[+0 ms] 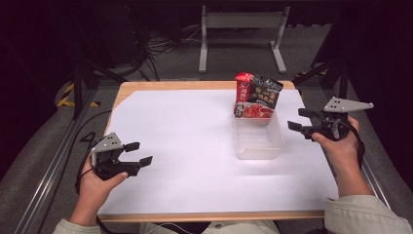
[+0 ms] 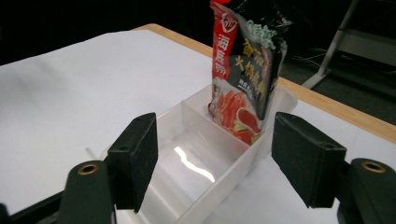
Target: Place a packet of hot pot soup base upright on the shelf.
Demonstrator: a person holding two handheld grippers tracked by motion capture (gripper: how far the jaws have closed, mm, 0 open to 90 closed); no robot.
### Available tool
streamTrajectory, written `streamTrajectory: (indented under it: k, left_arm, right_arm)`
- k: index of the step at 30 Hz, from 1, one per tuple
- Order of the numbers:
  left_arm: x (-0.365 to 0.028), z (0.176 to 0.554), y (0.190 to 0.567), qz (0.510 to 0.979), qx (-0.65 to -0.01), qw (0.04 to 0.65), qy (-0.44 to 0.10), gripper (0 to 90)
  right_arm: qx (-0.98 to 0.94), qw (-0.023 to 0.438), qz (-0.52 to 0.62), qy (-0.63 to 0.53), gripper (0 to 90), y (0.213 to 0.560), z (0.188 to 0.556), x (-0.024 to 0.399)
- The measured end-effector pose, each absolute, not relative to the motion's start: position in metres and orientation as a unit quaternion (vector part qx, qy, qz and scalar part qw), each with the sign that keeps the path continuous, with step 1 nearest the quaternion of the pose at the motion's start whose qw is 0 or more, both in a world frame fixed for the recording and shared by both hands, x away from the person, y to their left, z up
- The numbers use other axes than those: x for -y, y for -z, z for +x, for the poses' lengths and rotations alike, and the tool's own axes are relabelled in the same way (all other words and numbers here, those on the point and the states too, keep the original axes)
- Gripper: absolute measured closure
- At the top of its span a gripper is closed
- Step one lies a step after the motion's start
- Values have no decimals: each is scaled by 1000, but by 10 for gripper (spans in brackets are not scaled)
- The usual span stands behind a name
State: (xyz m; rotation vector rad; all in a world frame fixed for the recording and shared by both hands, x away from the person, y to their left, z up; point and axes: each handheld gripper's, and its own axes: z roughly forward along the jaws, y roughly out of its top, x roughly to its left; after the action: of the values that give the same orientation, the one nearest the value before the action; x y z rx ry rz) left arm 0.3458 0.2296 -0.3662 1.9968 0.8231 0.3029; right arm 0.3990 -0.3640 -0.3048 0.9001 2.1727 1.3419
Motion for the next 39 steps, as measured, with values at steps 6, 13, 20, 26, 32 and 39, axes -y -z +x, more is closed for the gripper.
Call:
streamTrajectory:
  k: [6, 13, 20, 26, 32, 39]
  left_arm:
    - [-228, 344, 373, 812, -331, 464, -128, 291]
    - [-226, 343, 380, 813, -328, 466, -121, 291]
    - [-226, 343, 385, 810, -332, 468, -121, 291]
    - [-224, 343, 386, 815, -324, 465, -119, 291]
    - [-224, 345, 391, 815, -329, 463, -117, 290]
    - [-226, 348, 396, 814, -338, 457, -116, 288]
  right_arm:
    - [-786, 200, 320, -490, 315, 317, 381, 369]
    - [-785, 199, 330, -485, 315, 348, 366, 373]
    - [-776, 190, 338, -498, 317, 376, 359, 373]
    - [-788, 191, 339, -477, 318, 388, 358, 371]
    - [-789, 165, 357, -472, 319, 415, 357, 372]
    - [-796, 140, 367, -460, 320, 434, 362, 367]
